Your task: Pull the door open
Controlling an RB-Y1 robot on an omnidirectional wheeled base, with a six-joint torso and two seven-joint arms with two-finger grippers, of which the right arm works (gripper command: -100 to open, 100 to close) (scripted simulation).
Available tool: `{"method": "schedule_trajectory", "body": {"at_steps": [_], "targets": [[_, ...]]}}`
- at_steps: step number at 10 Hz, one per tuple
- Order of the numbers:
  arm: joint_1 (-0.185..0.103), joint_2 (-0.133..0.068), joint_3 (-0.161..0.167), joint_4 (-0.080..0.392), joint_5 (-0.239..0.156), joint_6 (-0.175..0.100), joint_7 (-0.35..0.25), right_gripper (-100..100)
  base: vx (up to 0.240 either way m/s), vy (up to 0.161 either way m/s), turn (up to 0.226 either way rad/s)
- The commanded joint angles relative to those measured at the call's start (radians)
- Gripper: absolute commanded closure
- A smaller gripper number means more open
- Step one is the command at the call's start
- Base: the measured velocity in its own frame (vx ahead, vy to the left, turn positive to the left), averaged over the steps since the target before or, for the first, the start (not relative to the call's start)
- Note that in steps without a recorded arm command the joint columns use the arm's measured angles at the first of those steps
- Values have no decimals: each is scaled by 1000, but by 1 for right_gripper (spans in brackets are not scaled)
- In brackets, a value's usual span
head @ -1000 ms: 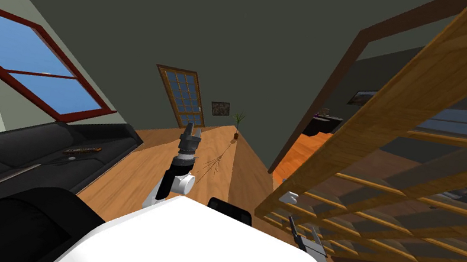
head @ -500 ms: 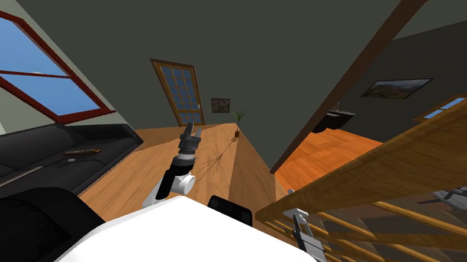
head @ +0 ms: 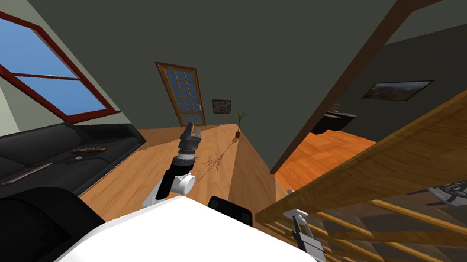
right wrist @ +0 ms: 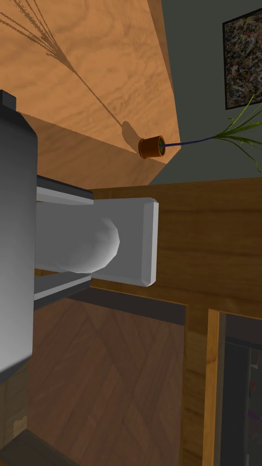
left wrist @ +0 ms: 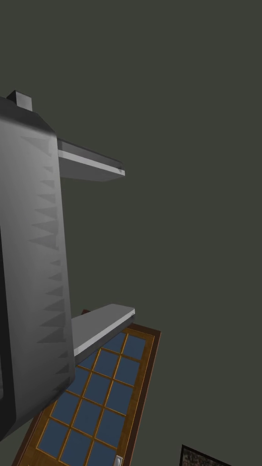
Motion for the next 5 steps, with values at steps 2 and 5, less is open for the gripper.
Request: {"method": "schedule_trajectory", "body": {"at_steps": [2,5], "targets": [[-4,-6,12,5,7,-10,-9,100,-160,-37,99],[-10,-14,28,16,16,-22,-22,100,-186,-51,107]]}}
